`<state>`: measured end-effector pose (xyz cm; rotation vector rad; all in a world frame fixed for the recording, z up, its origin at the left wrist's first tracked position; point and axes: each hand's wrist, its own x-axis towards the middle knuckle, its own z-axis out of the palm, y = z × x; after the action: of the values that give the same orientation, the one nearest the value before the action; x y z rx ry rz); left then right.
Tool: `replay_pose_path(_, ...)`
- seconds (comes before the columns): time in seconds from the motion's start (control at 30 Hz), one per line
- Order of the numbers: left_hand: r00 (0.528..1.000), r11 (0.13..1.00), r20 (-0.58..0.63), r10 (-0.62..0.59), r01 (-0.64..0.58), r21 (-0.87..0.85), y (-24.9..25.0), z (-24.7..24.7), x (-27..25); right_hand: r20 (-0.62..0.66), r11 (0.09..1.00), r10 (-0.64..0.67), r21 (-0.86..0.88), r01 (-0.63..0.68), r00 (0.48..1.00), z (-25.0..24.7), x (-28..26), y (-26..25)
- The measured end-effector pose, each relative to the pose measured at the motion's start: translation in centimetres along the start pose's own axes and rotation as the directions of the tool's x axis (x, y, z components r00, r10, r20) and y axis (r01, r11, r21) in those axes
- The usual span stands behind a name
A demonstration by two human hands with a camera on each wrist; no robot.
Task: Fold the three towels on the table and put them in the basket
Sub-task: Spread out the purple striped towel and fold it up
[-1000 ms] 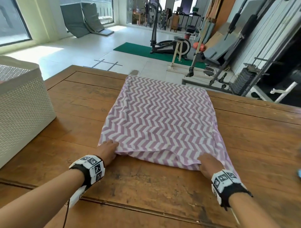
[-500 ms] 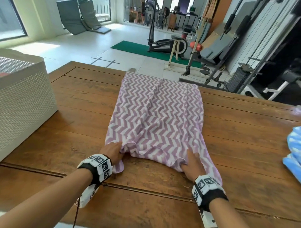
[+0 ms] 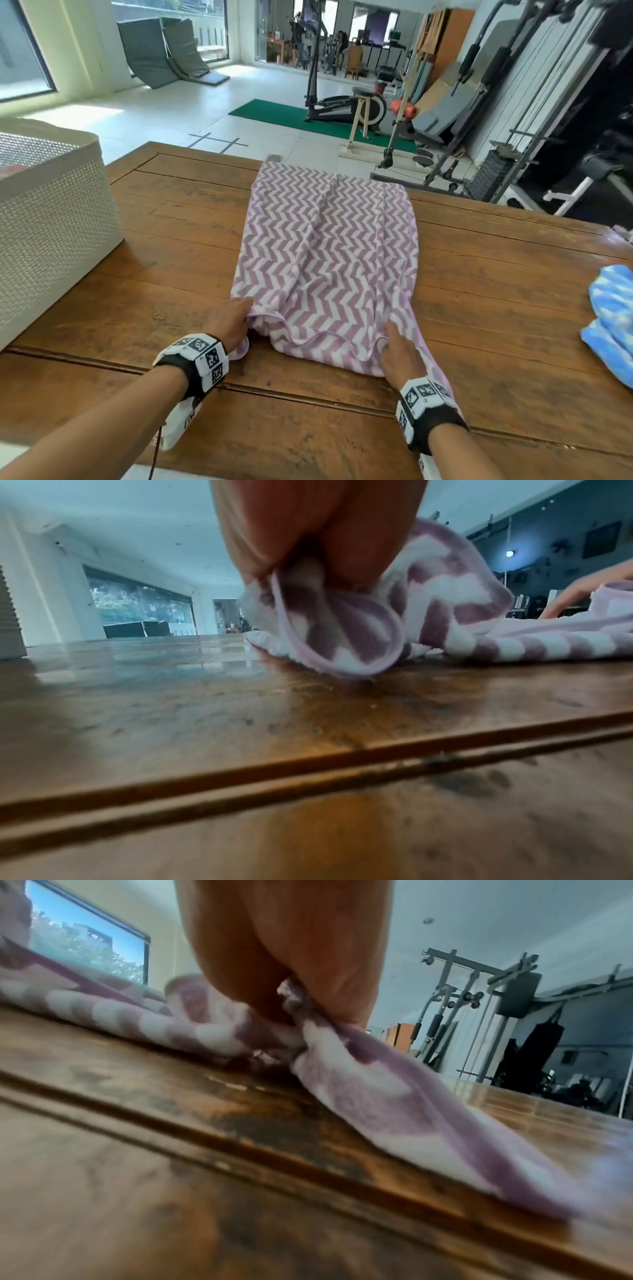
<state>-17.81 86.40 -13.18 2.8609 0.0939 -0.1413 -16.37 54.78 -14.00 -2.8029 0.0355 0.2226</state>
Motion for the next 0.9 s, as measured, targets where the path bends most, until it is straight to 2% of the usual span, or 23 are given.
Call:
replay_pose_path(0.1, 0.994, 0.991, -0.05, 0.096, -0.101, -0.088, 0.5, -0.7, -1.3, 0.105, 1.0, -0.012, 0.013, 0.01, 0.994, -0.2, -1.0, -0.5)
replay_pose_path(0.2, 0.986, 0.981, 0.073, 0.149, -0.157, 0.117, 1.0, -1.0, -2.3, 0.197, 0.998, -0.023, -0.059, 0.035, 0.98, -0.3, -1.5, -0.7)
replay_pose_path(0.27, 0.98, 0.945, 0.12, 0.159, -0.186, 0.267, 1.4, -1.0, -2.6, 0.148, 0.99, -0.055, -0.123, 0.074, 0.987, -0.4, -1.3, -0.8)
replay_pose_path(0.33, 0.975, 0.921, 0.141, 0.17, -0.208, 0.329, 1.5, -1.0, -2.8, 0.112, 0.975, -0.109, -0.181, 0.128, 0.988, -0.4, -1.5, -0.7)
replay_pose_path(0.43, 0.959, 0.904, 0.14, 0.245, -0.278, 0.324, 1.3, -0.7, -2.9, 0.106, 0.96, -0.245, -0.116, 0.257, 0.964, -0.3, -2.6, -0.4)
replay_pose_path(0.53, 0.935, 0.889, 0.215, 0.284, -0.34, 0.308, 1.4, -0.8, -3.4, 0.197, 0.975, -0.218, -0.001, 0.222, 0.956, -0.6, -3.4, -0.3)
replay_pose_path(0.63, 0.95, 0.912, 0.215, 0.228, -0.285, 0.294, 2.0, -1.2, -3.9, 0.154, 0.972, -0.234, 0.02, 0.234, 0.96, -1.0, -3.5, -0.5)
replay_pose_path(0.7, 0.953, 0.906, 0.204, 0.223, -0.28, 0.317, 2.0, -1.3, -4.1, 0.148, 0.963, -0.231, -0.109, 0.248, 0.962, -1.6, -3.7, -0.7)
replay_pose_path(0.8, 0.959, 0.895, 0.176, 0.223, -0.273, 0.353, 1.0, -1.6, -4.5, 0.141, 0.898, -0.202, -0.369, 0.24, 0.969, -3.1, -4.3, -0.4)
replay_pose_path(0.9, 0.97, 0.891, 0.168, 0.177, -0.23, 0.391, -0.6, -2.1, -5.0, 0.13, 0.841, -0.075, -0.525, 0.133, 0.989, -4.4, -4.8, 1.0)
